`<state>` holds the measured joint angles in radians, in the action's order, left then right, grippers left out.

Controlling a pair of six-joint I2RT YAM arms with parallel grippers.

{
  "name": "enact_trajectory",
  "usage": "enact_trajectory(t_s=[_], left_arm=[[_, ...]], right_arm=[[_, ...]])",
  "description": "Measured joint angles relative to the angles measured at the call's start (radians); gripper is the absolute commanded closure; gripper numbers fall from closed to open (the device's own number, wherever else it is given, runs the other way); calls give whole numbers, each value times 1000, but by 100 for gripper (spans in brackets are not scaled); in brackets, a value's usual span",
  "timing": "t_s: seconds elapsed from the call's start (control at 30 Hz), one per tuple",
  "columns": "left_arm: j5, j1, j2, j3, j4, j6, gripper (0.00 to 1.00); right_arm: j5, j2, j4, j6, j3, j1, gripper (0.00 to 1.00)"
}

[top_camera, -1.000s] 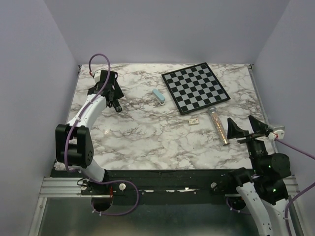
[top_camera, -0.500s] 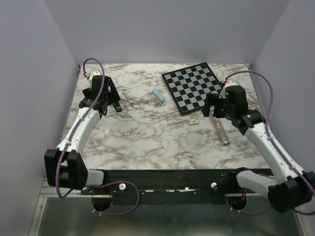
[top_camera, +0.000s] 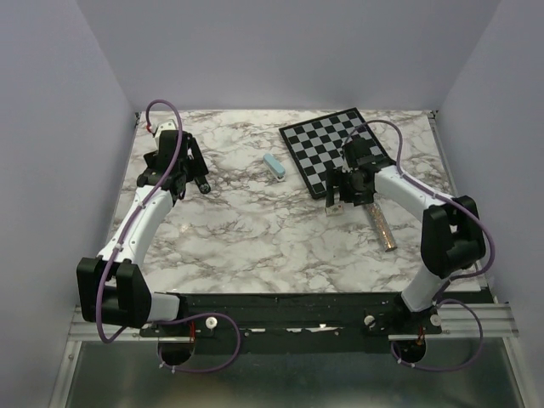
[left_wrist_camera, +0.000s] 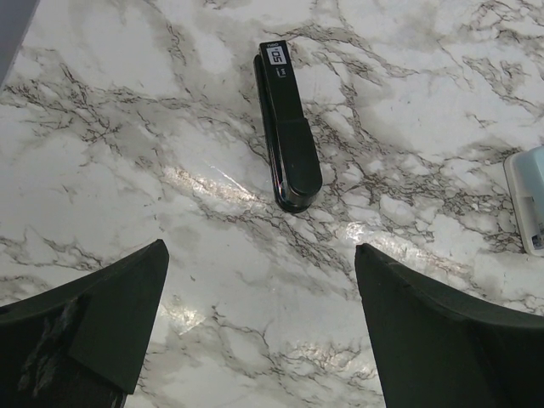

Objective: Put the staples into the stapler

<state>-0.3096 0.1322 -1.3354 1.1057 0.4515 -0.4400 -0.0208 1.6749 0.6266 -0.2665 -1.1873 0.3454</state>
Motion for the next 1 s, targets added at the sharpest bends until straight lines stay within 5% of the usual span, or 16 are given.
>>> enact_trajectory(t_s=[0.47, 0.9, 1.0], left_arm=[[19, 0, -18, 0, 0, 6, 1], [101, 0, -18, 0, -2, 18, 1], [127, 4, -18, 0, -10, 29, 1]], right_arm=[[63, 198, -3, -4, -78, 73, 1], [114, 219, -16, -3, -77, 140, 35], [118, 219, -23, -3, -77, 174, 35]])
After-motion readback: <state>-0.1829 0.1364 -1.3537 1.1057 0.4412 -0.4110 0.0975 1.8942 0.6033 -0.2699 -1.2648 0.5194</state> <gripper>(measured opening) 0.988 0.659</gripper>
